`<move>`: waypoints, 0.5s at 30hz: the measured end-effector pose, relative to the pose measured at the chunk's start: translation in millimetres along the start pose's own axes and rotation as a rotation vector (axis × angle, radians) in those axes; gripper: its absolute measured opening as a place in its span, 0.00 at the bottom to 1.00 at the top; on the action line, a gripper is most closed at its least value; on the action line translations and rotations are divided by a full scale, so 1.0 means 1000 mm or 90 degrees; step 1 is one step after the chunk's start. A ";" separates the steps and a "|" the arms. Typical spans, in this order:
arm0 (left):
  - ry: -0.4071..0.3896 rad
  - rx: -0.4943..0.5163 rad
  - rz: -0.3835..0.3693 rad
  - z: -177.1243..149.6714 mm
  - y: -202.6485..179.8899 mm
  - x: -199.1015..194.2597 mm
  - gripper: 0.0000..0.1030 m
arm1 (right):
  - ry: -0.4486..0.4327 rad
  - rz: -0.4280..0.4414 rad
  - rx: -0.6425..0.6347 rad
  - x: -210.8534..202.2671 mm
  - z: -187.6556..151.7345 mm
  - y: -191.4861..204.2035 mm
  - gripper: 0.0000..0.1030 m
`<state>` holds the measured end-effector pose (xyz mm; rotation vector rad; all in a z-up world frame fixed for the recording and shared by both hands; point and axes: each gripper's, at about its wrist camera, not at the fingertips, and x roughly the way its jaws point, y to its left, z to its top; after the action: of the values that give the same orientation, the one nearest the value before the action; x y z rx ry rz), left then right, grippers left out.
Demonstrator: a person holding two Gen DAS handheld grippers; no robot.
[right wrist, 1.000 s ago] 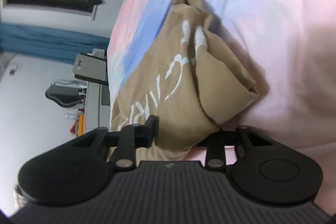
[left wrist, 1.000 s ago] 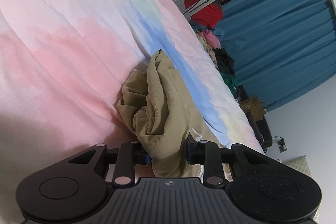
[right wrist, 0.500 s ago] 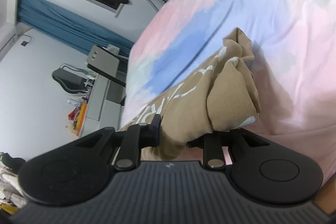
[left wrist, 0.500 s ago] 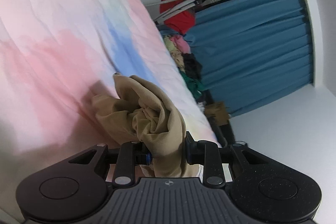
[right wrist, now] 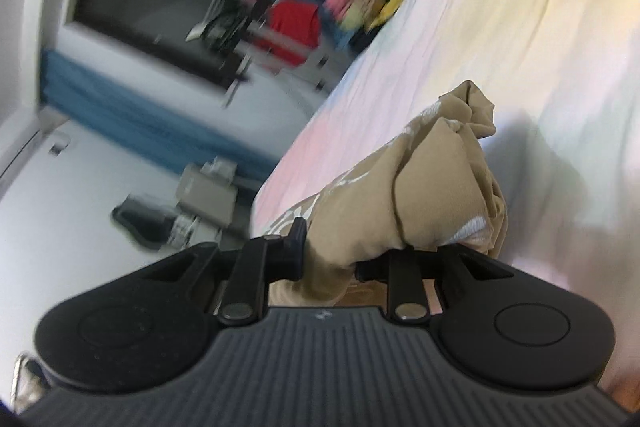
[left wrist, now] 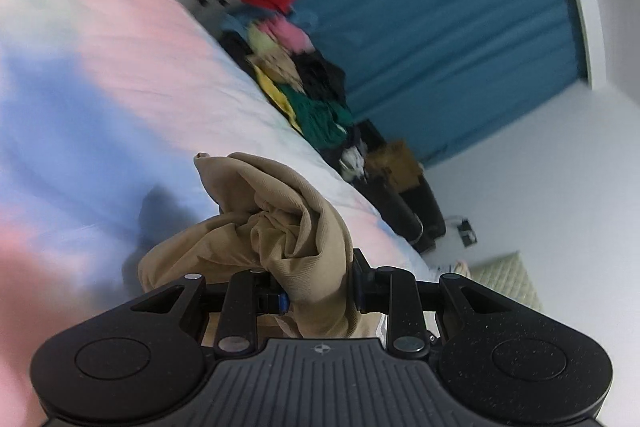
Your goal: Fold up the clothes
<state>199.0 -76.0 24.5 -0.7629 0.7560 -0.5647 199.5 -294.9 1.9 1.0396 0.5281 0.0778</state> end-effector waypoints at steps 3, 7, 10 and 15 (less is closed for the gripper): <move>0.021 0.049 -0.010 0.022 -0.041 0.083 0.28 | -0.042 -0.032 -0.002 0.013 0.070 -0.014 0.25; -0.006 0.109 -0.019 0.037 -0.087 0.177 0.27 | -0.076 -0.045 -0.017 0.037 0.153 -0.031 0.25; 0.004 0.103 -0.030 0.042 -0.104 0.240 0.27 | -0.117 -0.068 -0.028 0.051 0.193 -0.046 0.25; 0.047 0.113 -0.024 0.027 -0.096 0.314 0.27 | -0.148 -0.117 -0.055 0.073 0.214 -0.085 0.25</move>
<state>393.0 -340.4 -11.1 -0.5956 0.7502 -0.6868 344.0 -487.8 -12.5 0.8981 0.4023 -0.1792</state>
